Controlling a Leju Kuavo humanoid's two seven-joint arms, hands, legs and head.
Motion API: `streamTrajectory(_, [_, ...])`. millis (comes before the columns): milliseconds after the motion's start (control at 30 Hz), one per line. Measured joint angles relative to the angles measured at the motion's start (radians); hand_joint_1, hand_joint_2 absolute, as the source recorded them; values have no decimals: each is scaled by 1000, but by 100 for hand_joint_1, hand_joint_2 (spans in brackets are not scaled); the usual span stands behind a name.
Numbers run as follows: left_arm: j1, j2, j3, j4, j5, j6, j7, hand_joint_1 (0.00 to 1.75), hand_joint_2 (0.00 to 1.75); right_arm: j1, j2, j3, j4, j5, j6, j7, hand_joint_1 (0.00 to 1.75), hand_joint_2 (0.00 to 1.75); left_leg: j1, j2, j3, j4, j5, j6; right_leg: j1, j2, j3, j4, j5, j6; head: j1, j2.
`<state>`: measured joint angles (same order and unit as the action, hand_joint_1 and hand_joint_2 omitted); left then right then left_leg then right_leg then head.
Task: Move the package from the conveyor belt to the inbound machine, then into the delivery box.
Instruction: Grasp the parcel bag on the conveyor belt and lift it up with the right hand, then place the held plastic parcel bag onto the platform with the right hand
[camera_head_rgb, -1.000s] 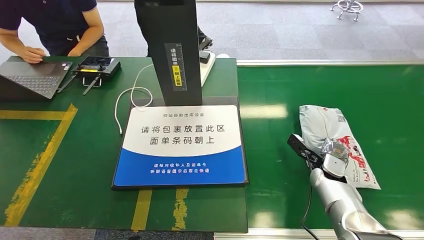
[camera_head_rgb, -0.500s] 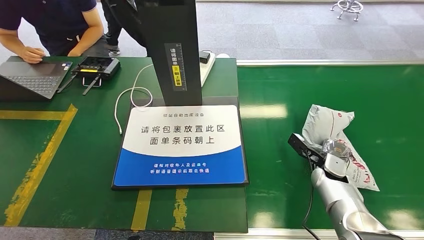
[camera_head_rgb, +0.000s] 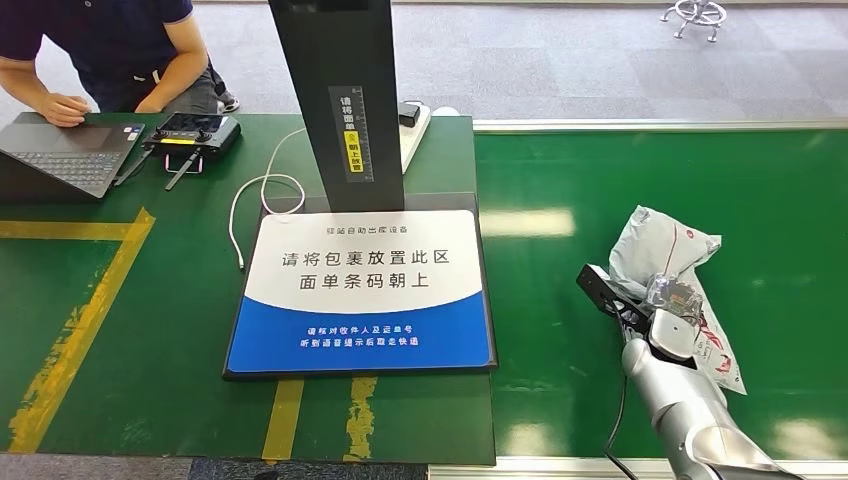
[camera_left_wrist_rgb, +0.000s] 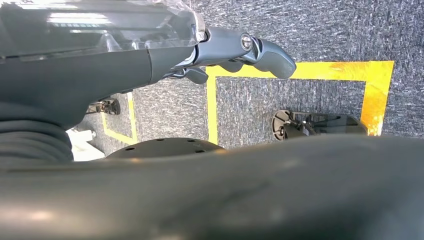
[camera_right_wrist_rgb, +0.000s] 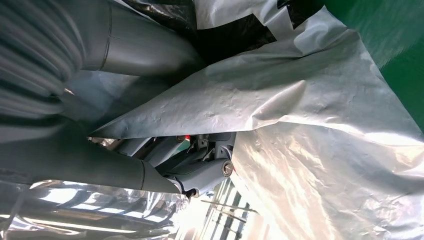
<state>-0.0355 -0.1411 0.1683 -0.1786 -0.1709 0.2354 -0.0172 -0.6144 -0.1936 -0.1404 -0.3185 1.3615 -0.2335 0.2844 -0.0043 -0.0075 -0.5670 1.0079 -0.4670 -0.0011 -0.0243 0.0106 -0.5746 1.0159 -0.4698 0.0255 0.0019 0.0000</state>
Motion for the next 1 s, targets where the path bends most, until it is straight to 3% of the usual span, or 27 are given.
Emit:
streamTrajectory(233, [0,0,4,0,3,4,0,0,0,3,11,-1,-19,21,-109,-61,175,175,0,0,-1,0,0,0,0,0,-1,0,0,0,0,0])
streamTrajectory(433, [-1,-2,24,0,16,21,1,0,0,5,66,6,-128,52,-179,-111,175,175,0,0,-1,0,1,0,0,0,-2,1,0,0,0,0])
streamTrajectory(633, [0,-6,34,0,20,23,3,0,0,74,112,40,-360,56,-170,-125,175,175,0,-1,-2,0,1,0,0,0,-2,1,0,0,0,0])
streamTrajectory(1000, [3,-7,40,0,1,2,-1,0,0,232,116,67,-683,38,-140,-119,175,175,0,-1,-4,0,0,0,0,-1,-3,0,0,0,0,0])
